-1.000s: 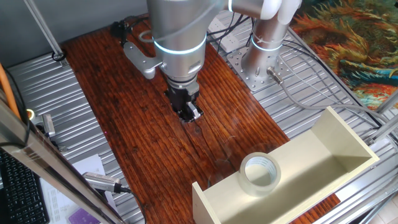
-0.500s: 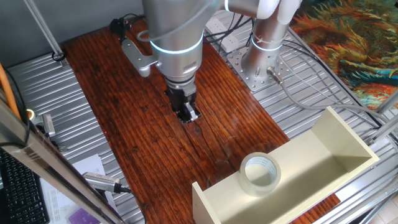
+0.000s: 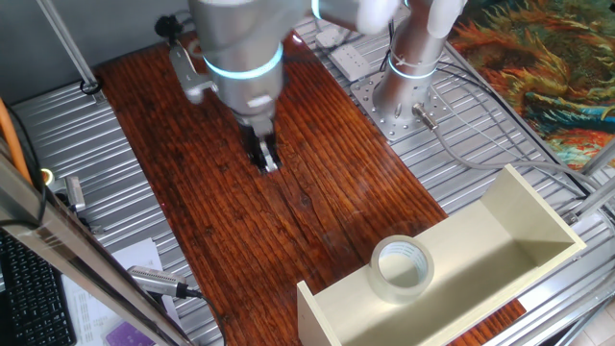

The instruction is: Put the object on the shelf

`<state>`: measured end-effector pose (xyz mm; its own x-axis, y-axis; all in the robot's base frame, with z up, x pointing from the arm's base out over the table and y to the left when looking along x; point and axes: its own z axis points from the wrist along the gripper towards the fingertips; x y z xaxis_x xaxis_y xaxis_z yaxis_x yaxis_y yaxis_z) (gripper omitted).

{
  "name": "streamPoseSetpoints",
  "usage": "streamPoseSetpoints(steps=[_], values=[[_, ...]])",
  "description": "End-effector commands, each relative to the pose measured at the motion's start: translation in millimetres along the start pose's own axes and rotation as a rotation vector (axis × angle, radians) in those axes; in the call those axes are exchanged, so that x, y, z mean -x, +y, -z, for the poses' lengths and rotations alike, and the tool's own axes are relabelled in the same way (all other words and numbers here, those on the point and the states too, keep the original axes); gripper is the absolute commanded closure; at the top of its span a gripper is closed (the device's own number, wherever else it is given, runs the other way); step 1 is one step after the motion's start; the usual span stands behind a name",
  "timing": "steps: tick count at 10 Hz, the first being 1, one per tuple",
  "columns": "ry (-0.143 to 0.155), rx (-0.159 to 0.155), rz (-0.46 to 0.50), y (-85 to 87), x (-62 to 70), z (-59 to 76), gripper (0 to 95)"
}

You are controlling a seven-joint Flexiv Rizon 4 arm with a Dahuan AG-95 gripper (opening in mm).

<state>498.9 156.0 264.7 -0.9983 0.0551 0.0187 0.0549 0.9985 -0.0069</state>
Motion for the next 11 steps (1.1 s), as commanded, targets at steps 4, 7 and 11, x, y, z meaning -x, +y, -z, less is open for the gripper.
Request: streamPoseSetpoints(steps=[4,7,11], values=[[-0.016,0.008,0.103,-24.2,2.6,-5.0,95.0],[-0.008,-0.001,-0.047,-24.2,2.6,-5.0,95.0],[-0.009,0.000,-0.030,-52.6,5.2,-9.2,95.0]])
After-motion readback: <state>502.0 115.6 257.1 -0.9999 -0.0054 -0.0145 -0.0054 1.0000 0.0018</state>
